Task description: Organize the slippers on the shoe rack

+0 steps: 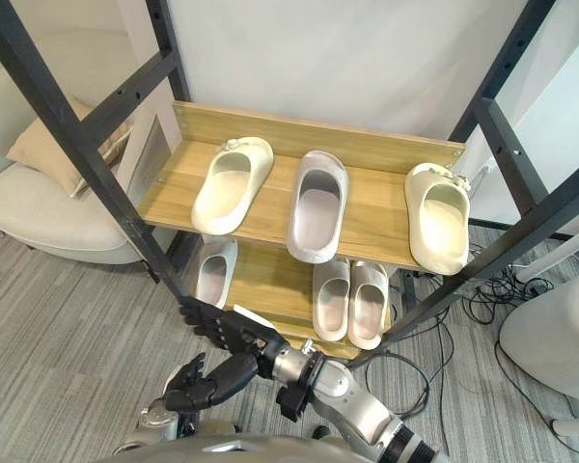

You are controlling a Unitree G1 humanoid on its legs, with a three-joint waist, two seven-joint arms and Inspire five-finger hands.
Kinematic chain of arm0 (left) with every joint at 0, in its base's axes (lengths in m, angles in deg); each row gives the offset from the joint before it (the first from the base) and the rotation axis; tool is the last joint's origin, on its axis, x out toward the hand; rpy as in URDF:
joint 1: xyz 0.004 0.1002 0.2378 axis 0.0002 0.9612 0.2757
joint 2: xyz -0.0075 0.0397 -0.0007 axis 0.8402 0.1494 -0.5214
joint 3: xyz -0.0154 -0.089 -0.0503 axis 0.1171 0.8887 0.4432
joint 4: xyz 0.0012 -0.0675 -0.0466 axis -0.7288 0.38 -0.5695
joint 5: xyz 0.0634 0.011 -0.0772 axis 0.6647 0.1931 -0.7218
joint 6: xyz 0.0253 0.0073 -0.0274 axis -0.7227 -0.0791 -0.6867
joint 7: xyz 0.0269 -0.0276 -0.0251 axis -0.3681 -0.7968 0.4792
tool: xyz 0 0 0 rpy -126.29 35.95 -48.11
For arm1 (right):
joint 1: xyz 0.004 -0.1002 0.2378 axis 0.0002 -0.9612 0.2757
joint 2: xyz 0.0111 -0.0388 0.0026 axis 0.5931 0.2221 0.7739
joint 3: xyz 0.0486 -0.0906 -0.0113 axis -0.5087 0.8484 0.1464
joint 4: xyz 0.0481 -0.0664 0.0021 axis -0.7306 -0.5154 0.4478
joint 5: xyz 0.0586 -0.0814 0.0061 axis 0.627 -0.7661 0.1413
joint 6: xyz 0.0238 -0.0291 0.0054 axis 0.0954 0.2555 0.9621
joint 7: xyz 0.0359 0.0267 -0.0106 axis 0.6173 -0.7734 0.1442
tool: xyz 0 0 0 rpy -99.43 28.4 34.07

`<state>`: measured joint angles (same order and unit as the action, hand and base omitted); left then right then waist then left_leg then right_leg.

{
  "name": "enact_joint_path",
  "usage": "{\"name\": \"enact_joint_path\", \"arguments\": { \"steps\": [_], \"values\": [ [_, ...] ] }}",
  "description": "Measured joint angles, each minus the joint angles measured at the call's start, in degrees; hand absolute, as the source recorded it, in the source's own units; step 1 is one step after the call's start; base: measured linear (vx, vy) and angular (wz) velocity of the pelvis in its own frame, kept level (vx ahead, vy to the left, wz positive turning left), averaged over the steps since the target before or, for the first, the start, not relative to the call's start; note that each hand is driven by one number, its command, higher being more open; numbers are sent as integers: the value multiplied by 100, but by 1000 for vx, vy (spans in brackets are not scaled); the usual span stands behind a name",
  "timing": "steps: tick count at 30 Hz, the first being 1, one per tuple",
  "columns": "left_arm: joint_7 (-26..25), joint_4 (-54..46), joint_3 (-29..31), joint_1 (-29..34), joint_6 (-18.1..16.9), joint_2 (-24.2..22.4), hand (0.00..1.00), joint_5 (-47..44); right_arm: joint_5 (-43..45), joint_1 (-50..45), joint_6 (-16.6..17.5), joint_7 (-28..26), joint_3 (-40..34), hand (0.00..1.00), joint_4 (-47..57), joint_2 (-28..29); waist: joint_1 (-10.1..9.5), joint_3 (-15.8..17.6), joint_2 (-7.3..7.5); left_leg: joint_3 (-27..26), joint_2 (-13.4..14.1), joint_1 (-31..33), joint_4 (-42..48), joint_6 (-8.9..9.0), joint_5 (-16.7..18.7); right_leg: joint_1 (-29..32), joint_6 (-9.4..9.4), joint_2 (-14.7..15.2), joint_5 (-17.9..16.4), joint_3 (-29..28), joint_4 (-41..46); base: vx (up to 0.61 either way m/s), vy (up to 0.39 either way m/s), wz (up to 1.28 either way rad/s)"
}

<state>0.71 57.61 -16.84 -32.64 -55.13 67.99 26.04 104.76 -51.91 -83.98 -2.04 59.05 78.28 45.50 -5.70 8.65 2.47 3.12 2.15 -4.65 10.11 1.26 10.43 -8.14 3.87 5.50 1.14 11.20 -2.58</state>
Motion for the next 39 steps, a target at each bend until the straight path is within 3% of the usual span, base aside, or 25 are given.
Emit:
{"name": "enact_joint_path", "arguments": {
  "steps": [3,10,23,28,39],
  "values": [
    [-41,25,-34,-2,-45,1,100,0,206,7,53,17,-36,100,429,-84,14,-1,1,47,-1,-5,9,0,0,30,-12,8,-70,6,123,-15,-1,10],
    [-99,65,-159,7,-53,24,100,-6,505,-21,670,283,-820,100,1702,-65,124,-13,11,55,-4,-23,24,1,1,117,-7,34,-188,-13,337,-8,-1,1],
    [-99,98,-178,85,-52,-7,100,-29,417,-483,1162,1003,-2094,100,2187,956,321,-57,-124,43,-3,-31,26,1,1,115,-7,34,-187,-32,328,0,0,0],
    [-130,73,-195,139,-52,-30,100,-29,-616,-508,1402,1659,-2493,100,2294,1224,403,-80,-187,23,5,-40,25,1,1,114,-4,27,-185,-57,321,0,0,0],
    [-193,27,-197,180,-54,-40,100,-23,-3546,-504,1394,3096,-3744,100,2301,1215,446,-71,-209,-60,6,-56,8,1,1,123,26,29,-161,-147,305,-8,-1,-4]
  ]
}}
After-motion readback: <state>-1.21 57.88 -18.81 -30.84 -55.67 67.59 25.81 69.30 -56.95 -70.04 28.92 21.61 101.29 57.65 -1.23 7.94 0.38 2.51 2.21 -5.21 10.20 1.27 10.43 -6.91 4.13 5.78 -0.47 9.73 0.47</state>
